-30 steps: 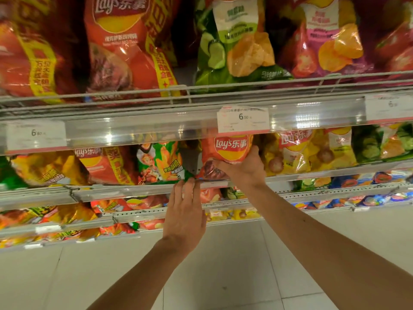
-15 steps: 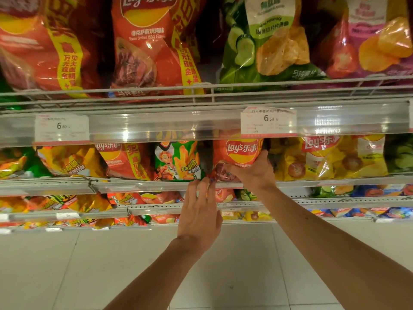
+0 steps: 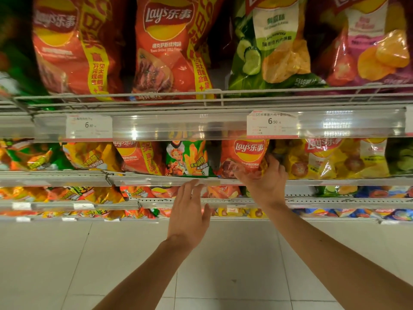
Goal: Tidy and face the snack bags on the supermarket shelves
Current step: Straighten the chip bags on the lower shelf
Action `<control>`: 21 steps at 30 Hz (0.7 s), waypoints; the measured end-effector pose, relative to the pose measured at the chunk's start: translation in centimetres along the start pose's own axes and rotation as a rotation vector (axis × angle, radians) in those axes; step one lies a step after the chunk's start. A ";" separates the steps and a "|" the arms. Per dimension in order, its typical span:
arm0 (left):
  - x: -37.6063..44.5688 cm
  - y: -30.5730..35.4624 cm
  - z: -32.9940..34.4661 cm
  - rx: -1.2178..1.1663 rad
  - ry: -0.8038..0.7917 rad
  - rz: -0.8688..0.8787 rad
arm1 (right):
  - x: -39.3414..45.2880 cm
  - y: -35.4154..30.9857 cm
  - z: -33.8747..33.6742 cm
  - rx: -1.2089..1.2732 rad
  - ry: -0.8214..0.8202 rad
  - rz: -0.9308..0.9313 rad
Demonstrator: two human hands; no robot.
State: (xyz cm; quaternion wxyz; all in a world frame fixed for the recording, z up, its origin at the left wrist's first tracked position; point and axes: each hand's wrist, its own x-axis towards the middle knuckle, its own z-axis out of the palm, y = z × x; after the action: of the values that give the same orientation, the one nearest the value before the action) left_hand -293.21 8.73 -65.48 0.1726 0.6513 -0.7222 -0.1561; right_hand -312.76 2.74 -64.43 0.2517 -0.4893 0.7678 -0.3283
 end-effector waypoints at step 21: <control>-0.1 -16.1 -9.1 -0.391 0.171 -0.434 | -8.5 -9.0 9.9 0.134 -0.015 -0.031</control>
State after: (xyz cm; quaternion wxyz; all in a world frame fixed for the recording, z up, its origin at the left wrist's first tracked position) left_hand -274.84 7.19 -64.63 0.3175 0.7555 -0.5054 -0.2702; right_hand -297.07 5.25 -63.62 0.2844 -0.4854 0.7346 -0.3791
